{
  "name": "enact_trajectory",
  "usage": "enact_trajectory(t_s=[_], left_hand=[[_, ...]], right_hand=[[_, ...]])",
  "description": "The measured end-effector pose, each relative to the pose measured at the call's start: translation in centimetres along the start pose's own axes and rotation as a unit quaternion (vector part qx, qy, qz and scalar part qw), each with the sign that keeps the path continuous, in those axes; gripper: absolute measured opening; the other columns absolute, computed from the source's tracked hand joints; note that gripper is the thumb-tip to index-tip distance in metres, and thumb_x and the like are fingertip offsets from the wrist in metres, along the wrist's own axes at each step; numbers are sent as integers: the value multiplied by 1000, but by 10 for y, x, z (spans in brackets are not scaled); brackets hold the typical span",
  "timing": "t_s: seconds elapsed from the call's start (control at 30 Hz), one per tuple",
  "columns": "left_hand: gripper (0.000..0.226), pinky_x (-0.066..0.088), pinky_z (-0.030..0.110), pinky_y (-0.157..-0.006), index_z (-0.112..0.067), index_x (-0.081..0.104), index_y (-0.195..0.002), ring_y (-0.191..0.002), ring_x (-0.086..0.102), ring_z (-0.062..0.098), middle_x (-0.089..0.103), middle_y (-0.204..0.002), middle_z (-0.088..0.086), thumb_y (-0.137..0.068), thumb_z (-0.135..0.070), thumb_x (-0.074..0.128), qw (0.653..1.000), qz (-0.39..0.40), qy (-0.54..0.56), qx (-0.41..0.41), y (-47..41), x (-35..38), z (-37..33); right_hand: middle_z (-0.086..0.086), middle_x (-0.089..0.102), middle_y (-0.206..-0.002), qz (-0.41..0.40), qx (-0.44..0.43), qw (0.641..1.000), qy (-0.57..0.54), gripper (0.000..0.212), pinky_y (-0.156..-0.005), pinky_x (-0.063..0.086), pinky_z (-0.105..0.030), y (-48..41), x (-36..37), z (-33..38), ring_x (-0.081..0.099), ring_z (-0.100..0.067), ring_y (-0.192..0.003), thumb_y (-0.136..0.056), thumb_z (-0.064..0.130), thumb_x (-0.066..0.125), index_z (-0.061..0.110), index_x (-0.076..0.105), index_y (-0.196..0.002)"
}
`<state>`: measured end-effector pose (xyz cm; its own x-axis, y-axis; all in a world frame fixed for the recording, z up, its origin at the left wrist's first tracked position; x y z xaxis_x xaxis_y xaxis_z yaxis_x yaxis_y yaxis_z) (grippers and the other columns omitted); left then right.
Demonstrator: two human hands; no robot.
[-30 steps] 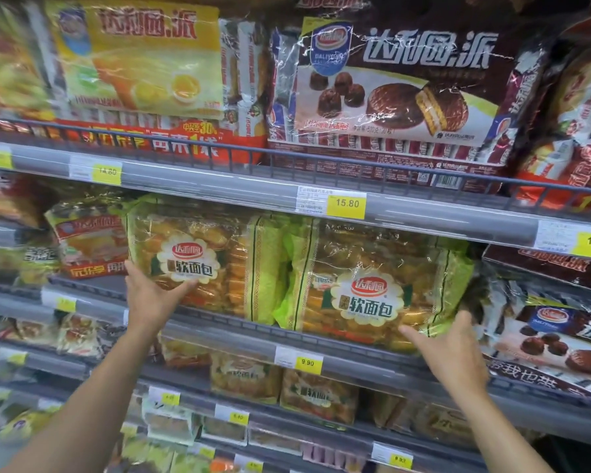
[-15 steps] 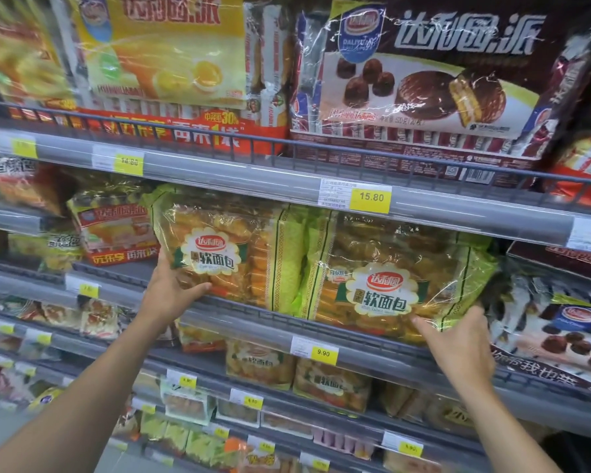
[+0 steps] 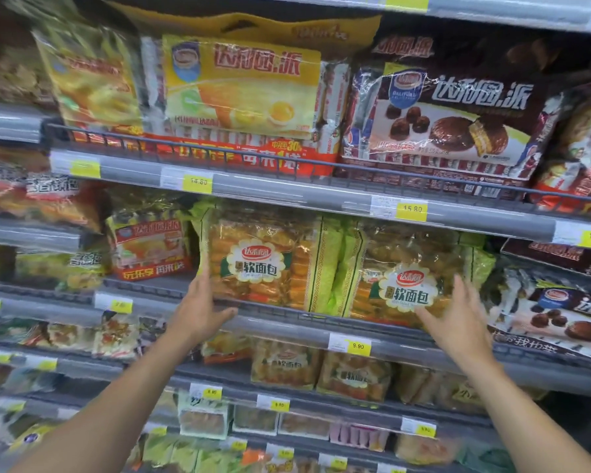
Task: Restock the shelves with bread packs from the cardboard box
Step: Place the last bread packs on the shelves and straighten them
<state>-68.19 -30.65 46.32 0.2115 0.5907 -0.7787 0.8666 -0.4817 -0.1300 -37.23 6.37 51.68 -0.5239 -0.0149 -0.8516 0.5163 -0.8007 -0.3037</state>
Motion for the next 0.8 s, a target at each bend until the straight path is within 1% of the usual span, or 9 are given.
enact_trajectory(t_s=[0.03,0.1,0.2,0.3,0.37,0.43,0.57,0.7,0.8], left_hand=[[121,39,51,-116,-32,-13,-160,-150,29,26,12,-169,-2,-81,-56,76,1000,16,-13,4,6,0,1],[115,37,46,-117,-27,-10,-161,-152,24,24,3,-170,-6,-86,-55,72,999,35,-34,18,16,-3,4],[110,36,46,-118,-26,-4,-162,-154,21,24,4,-170,-4,-87,-56,70,996,29,-60,64,28,-12,7],[107,26,52,-122,-27,-1,-162,-156,11,24,7,-170,0,-86,-59,68,988,2,-111,108,40,-15,10],[105,21,54,-124,-30,1,-162,-157,6,24,4,-171,0,-86,-61,66,981,-12,-138,136,47,-15,8],[102,16,55,-125,-33,1,-162,-157,3,24,-1,-171,-2,-88,-60,66,979,-16,-137,153,53,-13,5],[99,14,55,-125,-32,4,-162,-158,-2,23,-2,-171,-2,-89,-58,66,974,-19,-149,170,60,-5,-4],[98,9,52,-126,-33,2,-162,-157,-6,22,-4,-171,-3,-90,-59,64,970,-25,-156,184,65,7,-14],[93,13,53,-126,-32,8,-162,-158,-1,22,2,-171,-2,-91,-58,63,963,-47,-163,210,71,22,-19]], right_hand=[[-8,15,-167,6,-11,1000,9,99,-115,32,-55,9,2,11,20,-34,-152,-87,56,69,20,12,-160],[-8,15,-167,15,-27,999,32,97,-115,32,-53,28,5,33,21,-34,-151,-88,54,69,20,14,-160],[-7,12,-168,19,-55,996,65,96,-117,32,-52,55,10,58,21,-34,-151,-89,53,67,19,14,-161],[-6,11,-168,29,-71,995,59,94,-115,35,-53,79,17,70,17,-32,-152,-90,52,67,22,14,-161],[-6,12,-168,31,-92,993,71,91,-114,37,-53,91,19,74,18,-32,-152,-90,51,67,22,16,-160],[-6,12,-168,32,-116,989,83,89,-118,33,-51,101,22,75,17,-30,-152,-91,49,66,20,17,-160],[-3,8,-169,38,-141,986,79,90,-119,30,-49,109,26,74,15,-27,-154,-92,48,67,20,17,-161],[-1,7,-169,43,-166,983,67,89,-122,28,-48,109,32,71,13,-26,-154,-92,46,67,20,17,-162],[2,6,-169,33,-191,980,52,87,-122,27,-47,109,43,67,13,-23,-154,-93,45,66,21,18,-162]])
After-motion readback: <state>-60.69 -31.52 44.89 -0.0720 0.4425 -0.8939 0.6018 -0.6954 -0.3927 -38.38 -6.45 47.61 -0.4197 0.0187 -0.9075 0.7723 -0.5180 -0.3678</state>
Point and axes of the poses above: each hand's wrist, its own y-axis away from the middle knuckle, its own x-axis out of the palm, z = x × y, the point moved 5 cm from there along -y, towards the middle knuckle
